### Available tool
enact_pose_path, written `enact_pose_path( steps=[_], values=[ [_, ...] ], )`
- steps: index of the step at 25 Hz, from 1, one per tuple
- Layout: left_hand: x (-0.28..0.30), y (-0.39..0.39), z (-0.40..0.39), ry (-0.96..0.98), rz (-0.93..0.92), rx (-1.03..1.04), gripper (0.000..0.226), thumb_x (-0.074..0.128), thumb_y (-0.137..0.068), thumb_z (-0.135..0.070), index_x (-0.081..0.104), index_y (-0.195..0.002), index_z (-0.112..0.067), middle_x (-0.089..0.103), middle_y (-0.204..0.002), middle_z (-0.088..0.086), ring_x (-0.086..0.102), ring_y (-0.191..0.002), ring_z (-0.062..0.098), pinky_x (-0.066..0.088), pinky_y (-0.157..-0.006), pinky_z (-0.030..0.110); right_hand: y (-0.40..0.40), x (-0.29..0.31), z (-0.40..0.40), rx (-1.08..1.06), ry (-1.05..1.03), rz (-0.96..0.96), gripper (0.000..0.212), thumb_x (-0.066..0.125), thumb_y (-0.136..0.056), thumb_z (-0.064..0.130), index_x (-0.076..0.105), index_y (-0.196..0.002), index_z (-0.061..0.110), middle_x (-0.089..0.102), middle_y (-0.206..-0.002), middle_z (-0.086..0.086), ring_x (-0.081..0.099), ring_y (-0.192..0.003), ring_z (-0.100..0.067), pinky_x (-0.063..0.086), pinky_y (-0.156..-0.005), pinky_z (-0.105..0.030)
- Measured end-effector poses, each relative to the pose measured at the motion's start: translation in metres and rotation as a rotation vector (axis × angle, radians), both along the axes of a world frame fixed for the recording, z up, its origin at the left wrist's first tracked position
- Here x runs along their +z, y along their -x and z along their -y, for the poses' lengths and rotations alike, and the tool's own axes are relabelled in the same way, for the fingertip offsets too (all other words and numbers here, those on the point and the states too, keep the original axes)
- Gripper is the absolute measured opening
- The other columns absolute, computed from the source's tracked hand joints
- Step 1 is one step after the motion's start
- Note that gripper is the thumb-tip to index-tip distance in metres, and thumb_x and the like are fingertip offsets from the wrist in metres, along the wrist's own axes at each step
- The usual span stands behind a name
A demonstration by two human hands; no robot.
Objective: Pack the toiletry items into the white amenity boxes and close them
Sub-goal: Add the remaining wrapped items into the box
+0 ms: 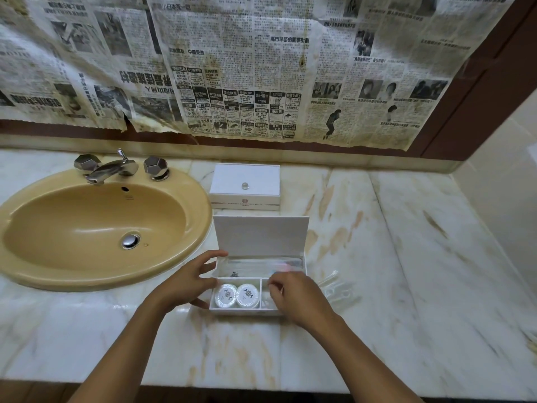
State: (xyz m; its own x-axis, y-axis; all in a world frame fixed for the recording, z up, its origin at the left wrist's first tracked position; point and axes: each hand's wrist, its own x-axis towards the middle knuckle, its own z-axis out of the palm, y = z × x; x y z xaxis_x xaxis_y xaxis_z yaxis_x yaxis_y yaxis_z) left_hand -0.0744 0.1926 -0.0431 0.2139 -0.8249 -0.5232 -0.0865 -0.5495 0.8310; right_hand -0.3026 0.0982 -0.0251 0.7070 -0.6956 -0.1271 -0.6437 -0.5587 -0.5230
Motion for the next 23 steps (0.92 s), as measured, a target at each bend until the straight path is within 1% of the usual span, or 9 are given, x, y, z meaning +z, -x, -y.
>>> enact_pose_path(
  steps=[1, 3, 6, 7, 9, 12, 15, 18, 23],
  values=[
    [0.0, 0.0, 0.0, -0.002, 0.0, 0.0, 0.058, 0.061, -0.09, -0.003, 0.057, -0.115, -0.055, 0.05, -0.142, -0.009, 0.046, -0.134, 0.018, 0.062, -0.068, 0.048, 0.001, 0.004, 0.002, -0.053, 0.011, 0.079, 0.02, 0.05, -0.09, 0.019, 0.069, -0.088, 0.016, 0.069, -0.086, 0.0, 0.061, -0.077, -0.018, 0.047, -0.069, -0.028],
    [0.001, 0.0, 0.001, -0.008, 0.001, 0.003, 0.058, 0.061, -0.09, -0.003, 0.057, -0.114, -0.056, 0.05, -0.143, -0.007, 0.045, -0.134, 0.019, 0.062, -0.069, 0.048, 0.005, 0.01, 0.01, -0.191, 0.036, 0.217, 0.016, 0.054, -0.088, 0.018, 0.07, -0.086, 0.015, 0.068, -0.08, 0.003, 0.059, -0.071, -0.014, 0.048, -0.068, -0.027],
    [0.0, 0.0, 0.001, -0.012, 0.003, 0.012, 0.057, 0.062, -0.09, -0.004, 0.057, -0.114, -0.055, 0.05, -0.142, -0.005, 0.044, -0.135, 0.019, 0.062, -0.069, 0.049, 0.019, 0.013, 0.026, -0.401, 0.1, 0.301, 0.012, 0.055, -0.087, 0.015, 0.067, -0.084, 0.015, 0.064, -0.079, 0.004, 0.055, -0.07, -0.012, 0.042, -0.063, -0.02],
    [0.001, 0.001, 0.0, -0.011, 0.007, 0.014, 0.056, 0.062, -0.09, -0.005, 0.057, -0.115, -0.055, 0.05, -0.142, -0.005, 0.044, -0.135, 0.019, 0.062, -0.069, 0.048, 0.026, 0.01, 0.033, -0.441, 0.114, 0.279, 0.012, 0.055, -0.088, 0.014, 0.067, -0.087, 0.014, 0.063, -0.083, 0.003, 0.055, -0.074, -0.012, 0.041, -0.064, -0.019],
    [0.001, 0.002, 0.0, -0.008, 0.019, 0.016, 0.054, 0.063, -0.091, -0.006, 0.057, -0.116, -0.054, 0.05, -0.142, -0.005, 0.044, -0.136, 0.018, 0.062, -0.068, 0.047, 0.04, 0.0, 0.045, -0.463, 0.126, 0.136, 0.016, 0.055, -0.089, 0.013, 0.068, -0.098, 0.014, 0.063, -0.097, -0.001, 0.056, -0.09, -0.017, 0.044, -0.074, -0.023],
    [0.002, 0.004, 0.001, -0.001, 0.03, 0.027, 0.053, 0.063, -0.091, -0.005, 0.056, -0.118, -0.051, 0.05, -0.142, -0.004, 0.043, -0.136, 0.017, 0.062, -0.068, 0.047, 0.058, -0.016, 0.054, -0.431, 0.046, -0.126, 0.029, 0.054, -0.089, 0.012, 0.065, -0.114, 0.02, 0.058, -0.121, -0.002, 0.05, -0.113, -0.022, 0.043, -0.09, -0.03],
    [0.002, 0.005, 0.0, 0.0, 0.046, 0.027, 0.053, 0.062, -0.091, -0.006, 0.056, -0.118, -0.051, 0.05, -0.141, -0.005, 0.044, -0.135, 0.016, 0.062, -0.068, 0.047, 0.067, -0.026, 0.051, -0.336, -0.04, -0.261, 0.044, 0.053, -0.086, 0.006, 0.058, -0.126, 0.024, 0.05, -0.133, 0.001, 0.04, -0.124, -0.021, 0.041, -0.095, -0.033],
    [0.003, 0.007, 0.0, 0.0, 0.05, 0.033, 0.053, 0.062, -0.091, -0.005, 0.056, -0.119, -0.049, 0.05, -0.141, -0.004, 0.043, -0.136, 0.015, 0.062, -0.066, 0.045, 0.07, -0.034, 0.045, -0.301, -0.054, -0.295, 0.043, 0.051, -0.086, 0.006, 0.061, -0.124, 0.025, 0.052, -0.129, 0.001, 0.04, -0.123, -0.021, 0.042, -0.093, -0.033],
    [0.004, 0.008, -0.001, -0.001, 0.062, 0.04, 0.053, 0.06, -0.092, -0.004, 0.054, -0.122, -0.047, 0.052, -0.14, -0.003, 0.044, -0.135, 0.015, 0.061, -0.062, 0.039, 0.071, -0.04, 0.045, -0.381, 0.032, -0.213, 0.025, 0.054, -0.089, 0.008, 0.072, -0.1, 0.02, 0.063, -0.11, -0.001, 0.051, -0.108, -0.023, 0.046, -0.082, -0.033]
  ],
)
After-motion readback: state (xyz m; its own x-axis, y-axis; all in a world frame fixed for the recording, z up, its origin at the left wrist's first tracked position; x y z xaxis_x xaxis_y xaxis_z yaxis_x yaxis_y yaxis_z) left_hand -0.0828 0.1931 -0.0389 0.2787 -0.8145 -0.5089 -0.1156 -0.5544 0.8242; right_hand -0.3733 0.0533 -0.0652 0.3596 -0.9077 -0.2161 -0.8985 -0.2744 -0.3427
